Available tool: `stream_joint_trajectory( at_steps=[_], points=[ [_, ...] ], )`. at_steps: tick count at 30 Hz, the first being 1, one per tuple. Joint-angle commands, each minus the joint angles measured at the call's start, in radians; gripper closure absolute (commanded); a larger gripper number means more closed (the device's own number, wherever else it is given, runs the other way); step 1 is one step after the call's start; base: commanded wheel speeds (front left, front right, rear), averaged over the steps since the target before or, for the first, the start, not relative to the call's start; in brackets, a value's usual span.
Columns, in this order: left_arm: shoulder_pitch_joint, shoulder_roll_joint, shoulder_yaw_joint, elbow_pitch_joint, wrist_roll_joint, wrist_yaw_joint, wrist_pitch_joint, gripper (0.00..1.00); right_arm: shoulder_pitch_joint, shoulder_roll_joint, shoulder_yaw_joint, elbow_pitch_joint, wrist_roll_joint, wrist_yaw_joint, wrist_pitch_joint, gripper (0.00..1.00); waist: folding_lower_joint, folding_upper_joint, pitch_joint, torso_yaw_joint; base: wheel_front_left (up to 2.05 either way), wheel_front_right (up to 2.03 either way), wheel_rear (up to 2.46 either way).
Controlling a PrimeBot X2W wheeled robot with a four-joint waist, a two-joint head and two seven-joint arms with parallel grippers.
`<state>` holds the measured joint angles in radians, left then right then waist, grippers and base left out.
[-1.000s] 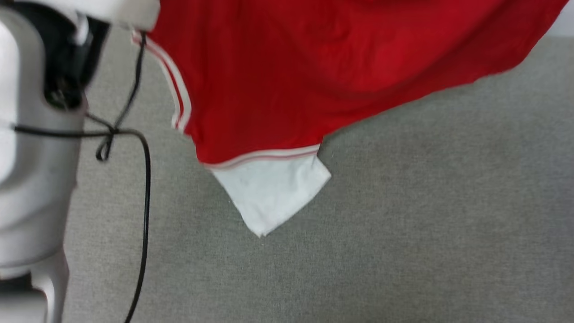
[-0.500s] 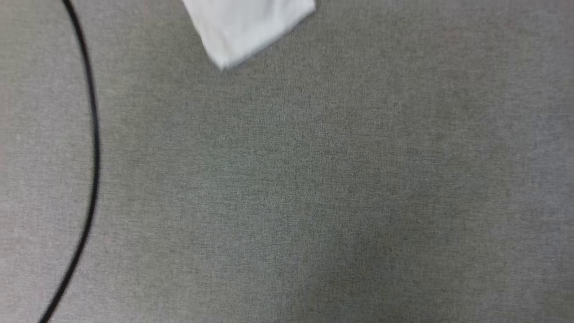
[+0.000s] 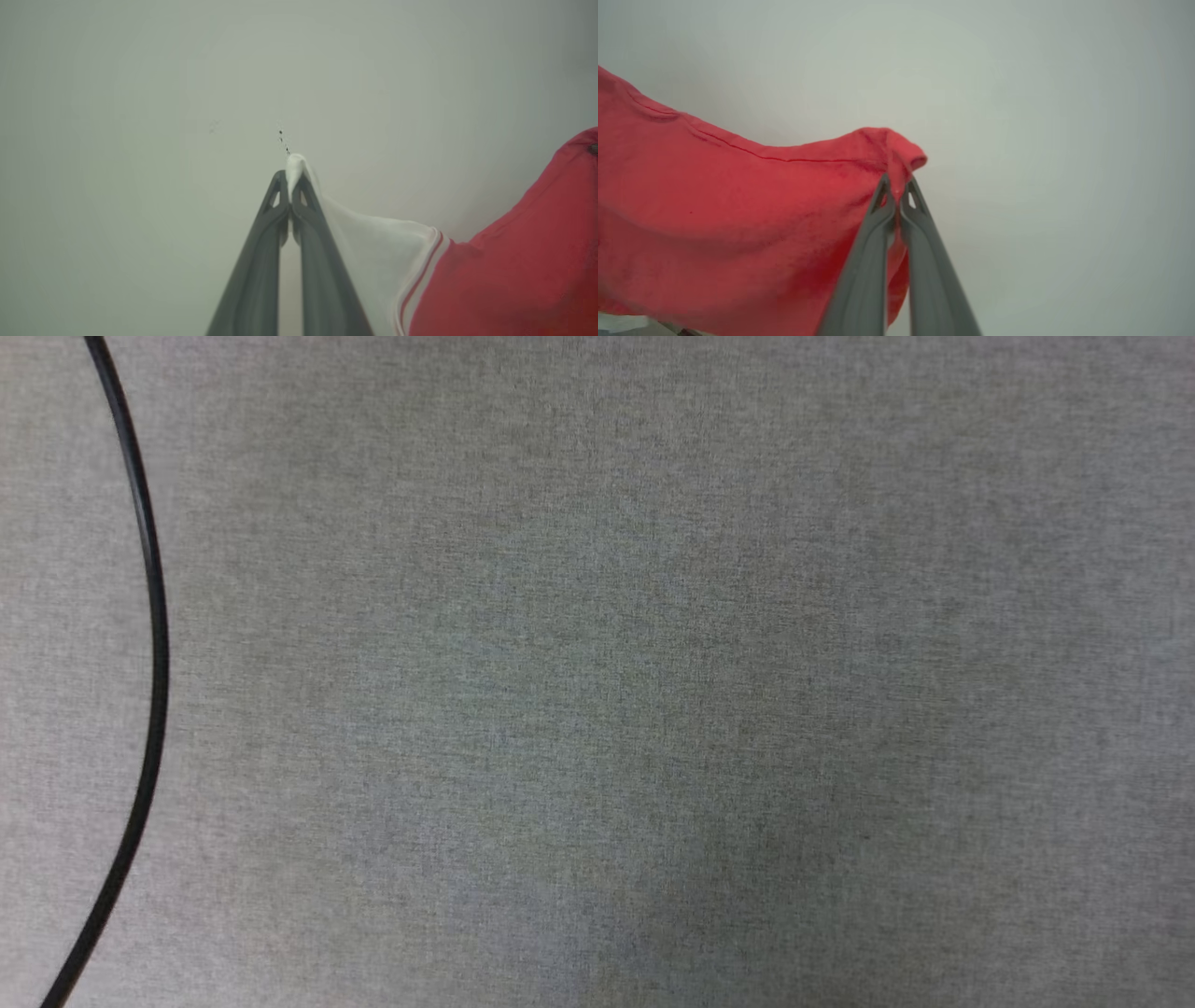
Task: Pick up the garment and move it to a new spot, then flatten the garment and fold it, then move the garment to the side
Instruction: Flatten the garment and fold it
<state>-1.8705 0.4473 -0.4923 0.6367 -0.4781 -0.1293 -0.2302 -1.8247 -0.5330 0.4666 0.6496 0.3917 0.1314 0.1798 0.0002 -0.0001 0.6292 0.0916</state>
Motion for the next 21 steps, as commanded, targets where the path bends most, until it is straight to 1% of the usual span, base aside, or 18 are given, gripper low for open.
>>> stream_joint_trajectory(
  at_steps=[1, 5, 11, 15, 19, 21],
  points=[
    [0.025, 0.003, -0.014, 0.011, -0.018, 0.000, -0.012, 1.00, -0.007, -0.007, 0.026, 0.026, 0.010, -0.001, -0.017, 1.00, -0.0002, 0.0001, 0.019, 0.002, 0.00, 0.00, 0.00],
    [0.059, 0.005, -0.040, 0.028, -0.040, 0.000, -0.023, 1.00, 0.017, -0.009, 0.074, 0.065, 0.036, -0.001, -0.044, 1.00, -0.0002, 0.0001, 0.034, 0.005, 0.00, 0.00, 0.00],
    [0.165, 0.016, -0.071, 0.008, -0.069, 0.000, -0.035, 1.00, 0.102, -0.005, 0.140, 0.108, 0.115, -0.001, -0.107, 1.00, -0.0002, 0.0001, 0.033, 0.004, 0.00, 0.00, 0.00],
    [0.270, 0.045, -0.084, -0.047, -0.059, 0.000, -0.037, 1.00, 0.195, -0.008, 0.182, 0.099, 0.180, -0.001, -0.139, 1.00, -0.0002, 0.0001, 0.006, -0.002, 0.00, 0.00, 0.00],
    [0.400, 0.070, -0.064, -0.108, -0.062, 0.000, -0.037, 1.00, 0.300, -0.022, 0.227, 0.068, 0.236, -0.001, -0.164, 1.00, -0.0002, 0.0001, -0.031, -0.012, 0.00, 0.00, 0.00],
    [0.480, 0.077, -0.056, -0.146, -0.061, 0.008, -0.037, 1.00, 0.354, -0.032, 0.247, 0.047, 0.262, -0.001, -0.174, 1.00, -0.0002, 0.0001, -0.055, -0.016, 0.00, 0.00, 0.00]
  ],
)
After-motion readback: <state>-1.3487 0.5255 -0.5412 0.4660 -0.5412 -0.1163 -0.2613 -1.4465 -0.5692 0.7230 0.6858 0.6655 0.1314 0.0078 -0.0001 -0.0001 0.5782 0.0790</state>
